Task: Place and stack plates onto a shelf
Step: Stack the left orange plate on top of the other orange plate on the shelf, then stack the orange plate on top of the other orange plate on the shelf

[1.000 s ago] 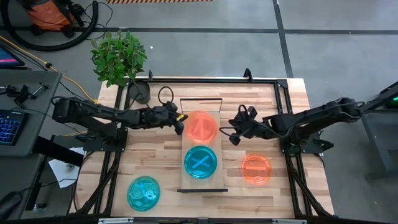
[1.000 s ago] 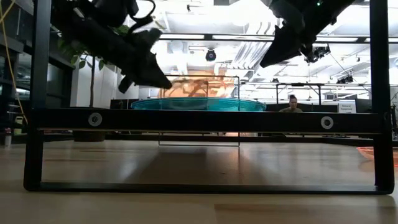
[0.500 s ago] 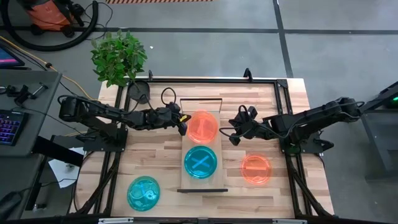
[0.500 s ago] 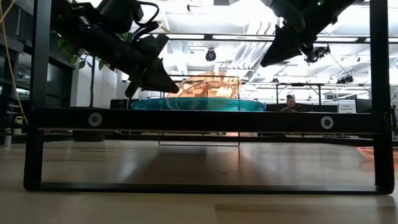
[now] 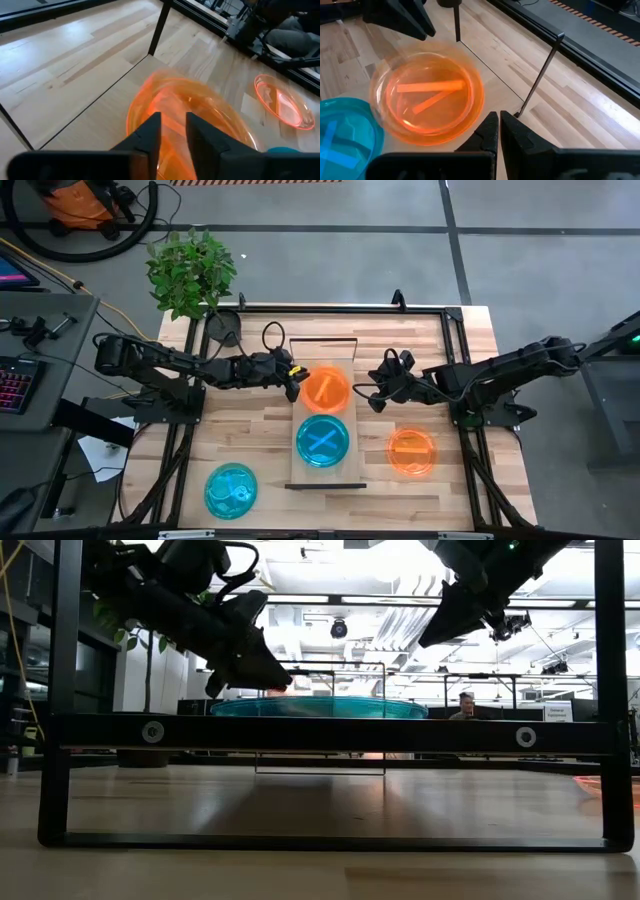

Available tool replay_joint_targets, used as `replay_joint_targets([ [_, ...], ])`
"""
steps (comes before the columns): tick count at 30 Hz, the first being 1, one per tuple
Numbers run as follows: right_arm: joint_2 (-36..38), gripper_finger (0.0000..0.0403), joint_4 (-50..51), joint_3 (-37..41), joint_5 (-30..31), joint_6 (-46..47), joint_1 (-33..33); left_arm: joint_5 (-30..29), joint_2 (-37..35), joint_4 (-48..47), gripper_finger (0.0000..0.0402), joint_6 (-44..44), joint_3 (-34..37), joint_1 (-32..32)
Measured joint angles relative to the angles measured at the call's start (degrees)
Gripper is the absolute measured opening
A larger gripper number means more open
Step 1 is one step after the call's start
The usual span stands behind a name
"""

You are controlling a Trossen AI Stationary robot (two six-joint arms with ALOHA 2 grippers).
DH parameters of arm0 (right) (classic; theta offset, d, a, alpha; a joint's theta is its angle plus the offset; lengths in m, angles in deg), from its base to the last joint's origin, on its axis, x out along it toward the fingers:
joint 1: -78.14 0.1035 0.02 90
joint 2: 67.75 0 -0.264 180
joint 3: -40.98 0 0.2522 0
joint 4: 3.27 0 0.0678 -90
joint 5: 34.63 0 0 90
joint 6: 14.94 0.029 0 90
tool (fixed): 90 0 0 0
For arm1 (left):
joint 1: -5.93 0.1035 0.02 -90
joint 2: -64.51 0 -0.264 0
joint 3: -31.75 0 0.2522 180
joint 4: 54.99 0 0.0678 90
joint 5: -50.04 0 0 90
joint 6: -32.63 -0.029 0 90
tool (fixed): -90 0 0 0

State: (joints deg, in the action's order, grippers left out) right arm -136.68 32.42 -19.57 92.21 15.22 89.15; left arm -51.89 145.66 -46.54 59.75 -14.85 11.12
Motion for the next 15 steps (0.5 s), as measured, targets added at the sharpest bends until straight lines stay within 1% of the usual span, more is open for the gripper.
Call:
replay_joint_targets([
  [4,0.0,0.0,0.0,0.0,0.0,0.02,0.0,0.0,-0.09,0.03,0.0118,-1.3,-0.02,0.0],
  [8,0.0,0.0,0.0,0.0,0.0,0.02,0.0,0.01,-0.18,-0.02,0.0142,-2.57,-0.02,0.04],
  [11,0.0,0.0,-0.01,0.0,-0.02,-0.03,0.0,0.1,-1.06,-0.13,0.0149,-3.53,-0.07,0.04],
  [15,0.0,0.0,0.07,0.0,-0.19,0.02,0.03,2.45,-4.21,-2.02,0.0148,-5.68,-0.07,0.04],
])
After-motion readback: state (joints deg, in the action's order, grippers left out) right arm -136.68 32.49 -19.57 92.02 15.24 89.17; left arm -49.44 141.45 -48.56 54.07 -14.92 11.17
